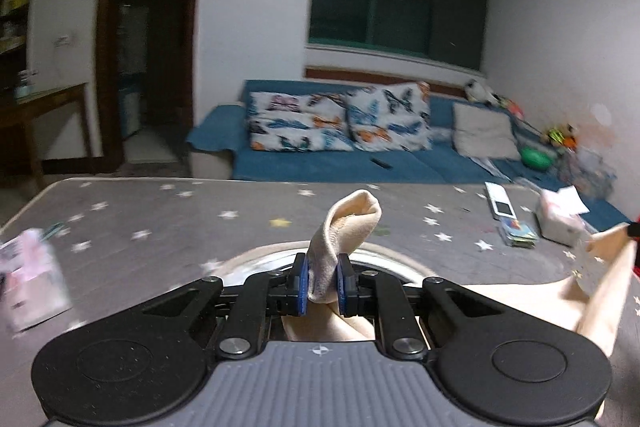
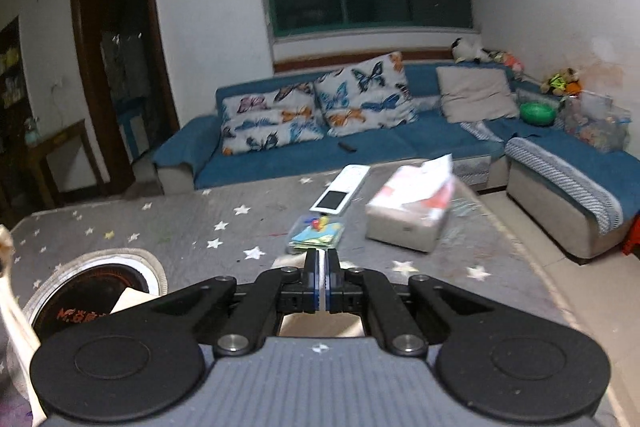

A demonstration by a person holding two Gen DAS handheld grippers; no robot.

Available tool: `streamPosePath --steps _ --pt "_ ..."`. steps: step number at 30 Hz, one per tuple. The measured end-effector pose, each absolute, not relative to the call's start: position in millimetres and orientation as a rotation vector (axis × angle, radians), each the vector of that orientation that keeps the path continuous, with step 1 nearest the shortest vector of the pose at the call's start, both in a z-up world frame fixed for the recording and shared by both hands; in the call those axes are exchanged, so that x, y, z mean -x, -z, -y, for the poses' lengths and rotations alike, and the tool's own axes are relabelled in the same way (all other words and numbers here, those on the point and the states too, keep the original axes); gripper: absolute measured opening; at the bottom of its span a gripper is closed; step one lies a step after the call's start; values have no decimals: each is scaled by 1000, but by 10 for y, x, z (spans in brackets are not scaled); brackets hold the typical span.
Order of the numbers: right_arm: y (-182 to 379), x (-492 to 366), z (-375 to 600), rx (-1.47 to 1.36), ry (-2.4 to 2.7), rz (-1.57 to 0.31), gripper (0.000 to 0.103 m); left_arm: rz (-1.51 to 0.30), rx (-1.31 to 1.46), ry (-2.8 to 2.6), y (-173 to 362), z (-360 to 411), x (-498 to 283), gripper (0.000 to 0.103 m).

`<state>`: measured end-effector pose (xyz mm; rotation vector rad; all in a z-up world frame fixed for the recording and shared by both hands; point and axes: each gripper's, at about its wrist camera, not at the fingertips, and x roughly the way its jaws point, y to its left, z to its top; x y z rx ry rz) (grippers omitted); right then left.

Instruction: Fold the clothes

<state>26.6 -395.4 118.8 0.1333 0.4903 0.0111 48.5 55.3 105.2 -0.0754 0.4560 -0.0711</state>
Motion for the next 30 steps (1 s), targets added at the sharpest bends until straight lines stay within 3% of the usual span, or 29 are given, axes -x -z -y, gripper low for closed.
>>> streamPosePath --steps 12,22,26,28,30 --pt "-1230 780 4577 -218 183 -396 2 -528 180 -85 -904 -1137 335 14" --pt "-684 947 5059 -281 340 -547 1 -664 163 -157 -541 -1234 402 15" --pt "-554 938 5092 -267 345 -600 2 -705 132 -170 -505 -1227 416 19" --pt "-572 954 5012 -248 305 -607 5 -705 106 -180 -522 -1217 470 38" --pt "-595 965 4924 -227 262 -614 6 -696 91 -180 -564 -1211 528 40"
